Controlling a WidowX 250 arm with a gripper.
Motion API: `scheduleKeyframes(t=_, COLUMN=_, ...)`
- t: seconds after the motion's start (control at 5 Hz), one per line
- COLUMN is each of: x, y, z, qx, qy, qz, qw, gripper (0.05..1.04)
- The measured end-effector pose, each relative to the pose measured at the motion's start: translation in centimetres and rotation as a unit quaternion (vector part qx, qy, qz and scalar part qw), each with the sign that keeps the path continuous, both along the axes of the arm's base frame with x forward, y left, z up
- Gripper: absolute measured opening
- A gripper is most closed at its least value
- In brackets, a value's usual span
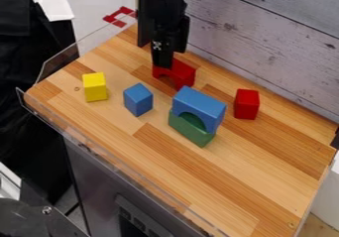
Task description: Put the red ark to the blue ark
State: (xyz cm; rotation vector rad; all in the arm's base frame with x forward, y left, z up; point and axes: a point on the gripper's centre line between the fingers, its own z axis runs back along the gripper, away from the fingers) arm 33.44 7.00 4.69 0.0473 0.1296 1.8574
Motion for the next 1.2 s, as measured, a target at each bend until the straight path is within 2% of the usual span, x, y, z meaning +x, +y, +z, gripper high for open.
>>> scheduleKeyframes(t=0.4, x=0.3, y=-0.6, z=-0.9, qx=-0.010, qy=-0.003, qz=-0.014, qw=0.9998, gripper=0.999)
scheduleKeyframes(t=0.6, x=-0.1, y=-0.7, z=-1.9, qx=-0.010, qy=0.021, qz=-0.018, qw=0.9996, gripper=0.999)
scheduleKeyframes(t=0.8, x=-0.3, y=-0.5, z=-2.3, qx=-0.005, qy=0.034, qz=-0.014, qw=0.9993, gripper=0.999)
scheduleKeyframes(t=1.0, x=-0.1, y=-0.3, z=-3.1, qx=-0.004, qy=0.046, qz=-0.011, qw=0.9989, gripper=0.945)
scheduleKeyframes(t=1.2, x=0.0, y=-0.4, z=-3.1, qx=-0.003, qy=0.047, qz=-0.005, qw=0.9989, gripper=0.671)
